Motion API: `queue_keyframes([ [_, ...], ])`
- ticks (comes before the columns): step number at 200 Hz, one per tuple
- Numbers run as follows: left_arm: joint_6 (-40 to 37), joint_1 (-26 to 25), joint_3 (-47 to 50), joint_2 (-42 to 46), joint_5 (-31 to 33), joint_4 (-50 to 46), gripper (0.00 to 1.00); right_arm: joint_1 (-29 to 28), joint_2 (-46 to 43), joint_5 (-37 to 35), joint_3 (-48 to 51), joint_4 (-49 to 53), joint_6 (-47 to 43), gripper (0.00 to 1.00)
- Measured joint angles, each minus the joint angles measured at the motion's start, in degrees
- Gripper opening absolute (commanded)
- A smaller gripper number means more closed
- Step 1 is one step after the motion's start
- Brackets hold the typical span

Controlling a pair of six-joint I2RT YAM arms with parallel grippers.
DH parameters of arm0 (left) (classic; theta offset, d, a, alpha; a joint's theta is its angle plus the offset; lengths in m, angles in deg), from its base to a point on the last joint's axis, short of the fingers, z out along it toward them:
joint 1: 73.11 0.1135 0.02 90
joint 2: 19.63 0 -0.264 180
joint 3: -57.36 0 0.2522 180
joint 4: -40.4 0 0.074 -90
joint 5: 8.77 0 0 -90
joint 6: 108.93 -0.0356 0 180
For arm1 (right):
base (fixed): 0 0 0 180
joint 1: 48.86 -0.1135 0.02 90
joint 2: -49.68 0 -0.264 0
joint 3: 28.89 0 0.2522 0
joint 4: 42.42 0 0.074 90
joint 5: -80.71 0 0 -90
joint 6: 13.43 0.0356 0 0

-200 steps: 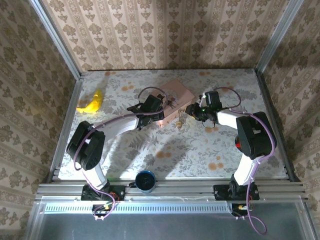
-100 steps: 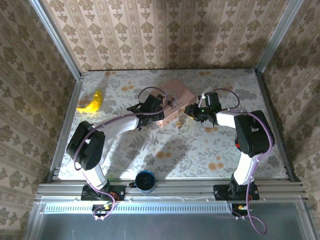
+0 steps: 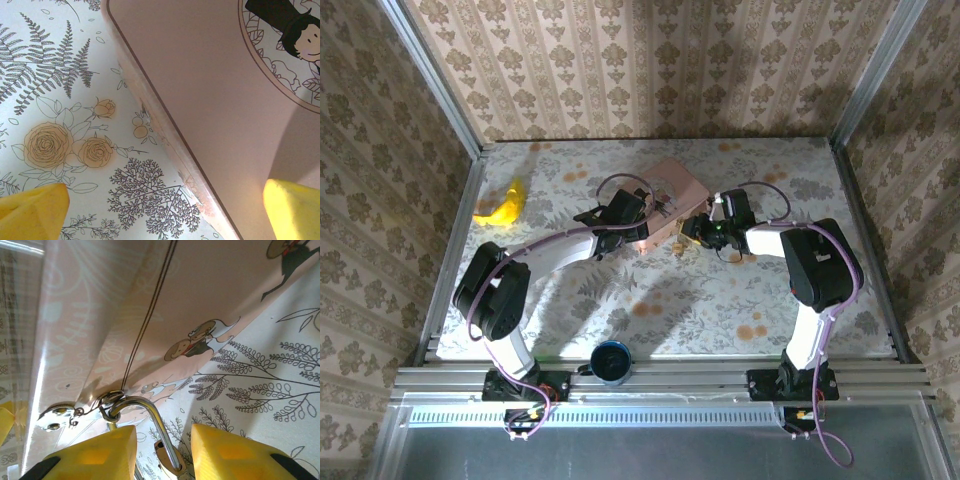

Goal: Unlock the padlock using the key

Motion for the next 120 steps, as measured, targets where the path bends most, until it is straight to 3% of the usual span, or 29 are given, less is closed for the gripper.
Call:
queue_keyframes([
  [120, 0.0, 0.0, -0.02, 0.0, 0.0, 0.0, 1.0, -1.36, 3.41, -0.96, -2.43, 1.11, -3.65, 0.32],
])
